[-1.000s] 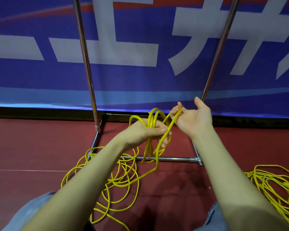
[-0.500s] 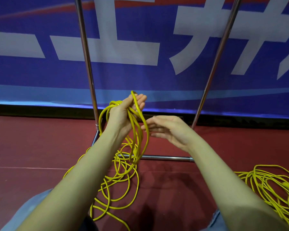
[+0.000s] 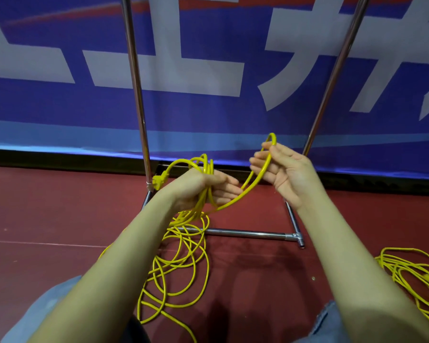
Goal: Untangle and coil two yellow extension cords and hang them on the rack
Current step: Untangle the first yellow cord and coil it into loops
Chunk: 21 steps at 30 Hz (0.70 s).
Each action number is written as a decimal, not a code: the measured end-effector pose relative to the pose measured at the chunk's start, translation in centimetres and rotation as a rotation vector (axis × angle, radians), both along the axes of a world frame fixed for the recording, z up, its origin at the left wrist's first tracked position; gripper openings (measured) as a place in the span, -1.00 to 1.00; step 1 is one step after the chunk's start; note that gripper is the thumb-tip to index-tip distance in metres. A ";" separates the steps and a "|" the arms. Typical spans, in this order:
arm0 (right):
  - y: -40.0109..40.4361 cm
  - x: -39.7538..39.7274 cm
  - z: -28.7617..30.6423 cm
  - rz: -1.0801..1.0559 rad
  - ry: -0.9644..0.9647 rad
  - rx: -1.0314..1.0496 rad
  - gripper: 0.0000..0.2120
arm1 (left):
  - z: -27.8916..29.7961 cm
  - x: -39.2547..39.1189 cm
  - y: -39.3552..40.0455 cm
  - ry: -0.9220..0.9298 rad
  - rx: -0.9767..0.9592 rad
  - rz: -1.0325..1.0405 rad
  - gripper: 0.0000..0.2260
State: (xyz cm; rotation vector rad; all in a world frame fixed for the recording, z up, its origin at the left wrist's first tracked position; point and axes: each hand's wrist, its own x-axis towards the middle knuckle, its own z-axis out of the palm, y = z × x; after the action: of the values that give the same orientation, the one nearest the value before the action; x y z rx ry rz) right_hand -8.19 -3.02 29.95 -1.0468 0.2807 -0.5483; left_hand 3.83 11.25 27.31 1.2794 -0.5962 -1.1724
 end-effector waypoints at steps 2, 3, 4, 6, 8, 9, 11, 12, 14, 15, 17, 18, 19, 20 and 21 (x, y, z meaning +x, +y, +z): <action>-0.3 -0.1 0.1 -0.046 -0.027 0.024 -0.83 | -0.2 -0.3 -0.1 -0.051 -0.012 -0.109 -0.77; -0.4 -0.1 0.2 -0.060 -0.040 0.037 -0.83 | -0.4 -0.5 -0.1 -0.071 -0.026 -0.162 -0.78; -0.4 -0.1 0.2 -0.070 -0.051 0.051 -0.84 | -0.5 -0.7 -0.2 -0.093 -0.044 -0.213 -0.79; -0.4 0.0 0.2 -0.077 -0.058 0.067 -0.84 | -1.0 -1.2 -0.5 -0.155 -0.064 -0.291 -0.79; -0.4 0.0 0.1 -0.073 -0.047 0.063 -0.85 | -1.3 -1.7 -0.9 -0.205 -0.062 -0.335 -0.76; -0.5 0.0 0.1 -0.069 -0.035 0.056 -0.85 | -1.5 -2.0 -1.0 -0.212 -0.077 -0.345 -0.78; -0.7 0.0 -0.1 -0.058 -0.007 0.026 -0.85 | -1.6 -2.4 -1.3 -0.176 -0.134 -0.332 -0.85; -0.9 -0.1 -0.2 -0.052 0.005 0.003 -0.84 | -1.6 -2.5 -1.4 -0.140 -0.159 -0.305 -0.87; -1.2 -0.1 -0.4 -0.045 0.033 -0.035 -0.84 | -1.6 -2.5 -1.5 -0.042 -0.215 -0.209 -0.87; -1.3 -0.1 -0.6 -0.047 0.053 -0.042 -0.85 | -1.6 -2.3 -1.6 0.025 -0.260 -0.150 -0.88; -1.3 0.0 -1.1 -0.039 0.110 -0.070 -0.88 | -1.2 -2.0 -1.7 0.144 -0.378 -0.008 -0.88; -1.2 0.1 -1.4 -0.016 0.152 -0.102 -0.88 | -0.9 -1.8 -1.7 0.188 -0.433 0.069 -0.89; -0.9 0.2 -1.8 0.019 0.204 -0.143 -0.87 | -0.6 -1.5 -1.7 0.227 -0.478 0.142 -0.90; -0.6 0.3 -2.1 0.062 0.254 -0.185 -0.86 | -0.3 -1.1 -1.7 0.261 -0.512 0.210 -0.88; -0.3 0.4 -2.4 0.108 0.293 -0.220 -0.85 | -0.2 -0.8 -1.7 0.286 -0.536 0.269 -0.84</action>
State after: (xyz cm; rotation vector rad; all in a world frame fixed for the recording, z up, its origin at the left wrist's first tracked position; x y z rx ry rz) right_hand -7.78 -3.28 27.55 -1.3506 0.4253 -0.3317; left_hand 3.04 9.58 27.12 0.6940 -0.4660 -0.8704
